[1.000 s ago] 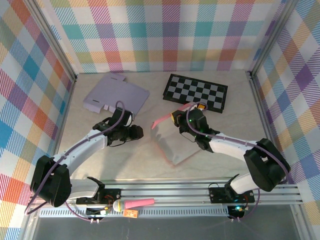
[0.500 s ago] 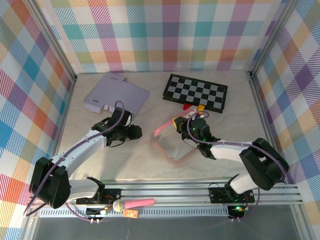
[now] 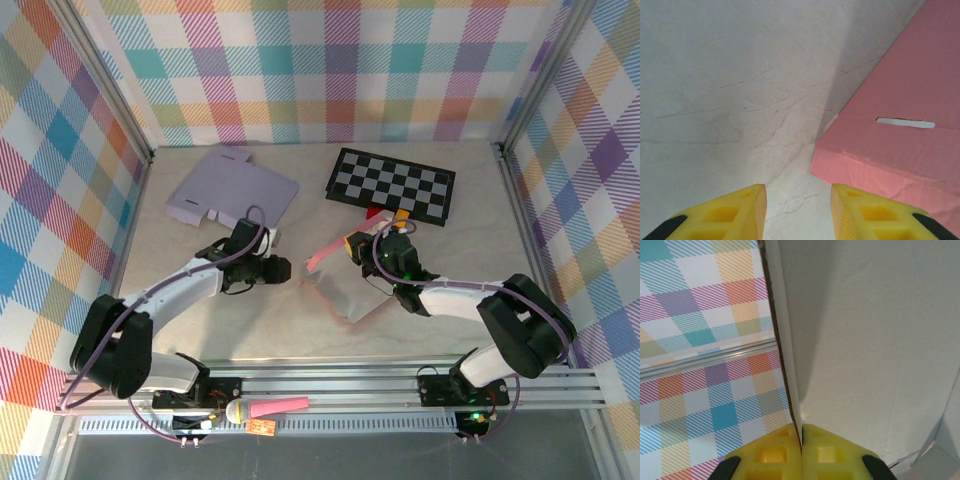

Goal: Fold the paper box

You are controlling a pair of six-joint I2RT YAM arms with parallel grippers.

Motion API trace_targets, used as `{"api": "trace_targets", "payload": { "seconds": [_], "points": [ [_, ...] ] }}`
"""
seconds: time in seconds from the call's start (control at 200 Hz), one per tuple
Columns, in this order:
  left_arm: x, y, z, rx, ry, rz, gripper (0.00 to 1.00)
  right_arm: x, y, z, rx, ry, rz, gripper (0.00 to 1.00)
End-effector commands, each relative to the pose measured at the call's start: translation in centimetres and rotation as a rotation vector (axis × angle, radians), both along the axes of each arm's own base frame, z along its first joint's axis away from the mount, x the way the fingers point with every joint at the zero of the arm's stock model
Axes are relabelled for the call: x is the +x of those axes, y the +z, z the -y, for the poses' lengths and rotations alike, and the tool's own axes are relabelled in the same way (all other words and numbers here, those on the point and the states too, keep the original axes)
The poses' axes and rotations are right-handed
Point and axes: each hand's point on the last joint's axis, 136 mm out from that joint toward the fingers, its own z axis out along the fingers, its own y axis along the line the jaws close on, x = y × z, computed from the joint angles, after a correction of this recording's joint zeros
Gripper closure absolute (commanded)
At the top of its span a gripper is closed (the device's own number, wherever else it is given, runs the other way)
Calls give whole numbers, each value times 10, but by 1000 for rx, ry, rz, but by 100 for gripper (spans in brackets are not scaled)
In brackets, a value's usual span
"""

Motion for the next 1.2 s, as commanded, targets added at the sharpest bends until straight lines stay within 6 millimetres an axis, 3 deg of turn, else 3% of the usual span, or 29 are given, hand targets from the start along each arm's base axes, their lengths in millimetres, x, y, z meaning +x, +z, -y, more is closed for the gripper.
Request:
{"api": "trace_targets", "payload": {
  "seconds": [0.0, 0.465, 0.855, 1.195],
  "points": [
    [13, 6, 16, -39, -116, 88, 60, 0, -10, -1, -15, 6, -49, 100],
    [-11, 4, 48, -31, -310, 118, 53, 8, -6, -7, -6, 5, -50, 100],
    [-6, 9, 60, -27, -337, 185, 50, 10, -5, -11, 4, 9, -53, 100],
    [-4, 11, 74, -24, -390, 212, 64, 11, -7, -12, 8, 7, -67, 100]
  ]
}}
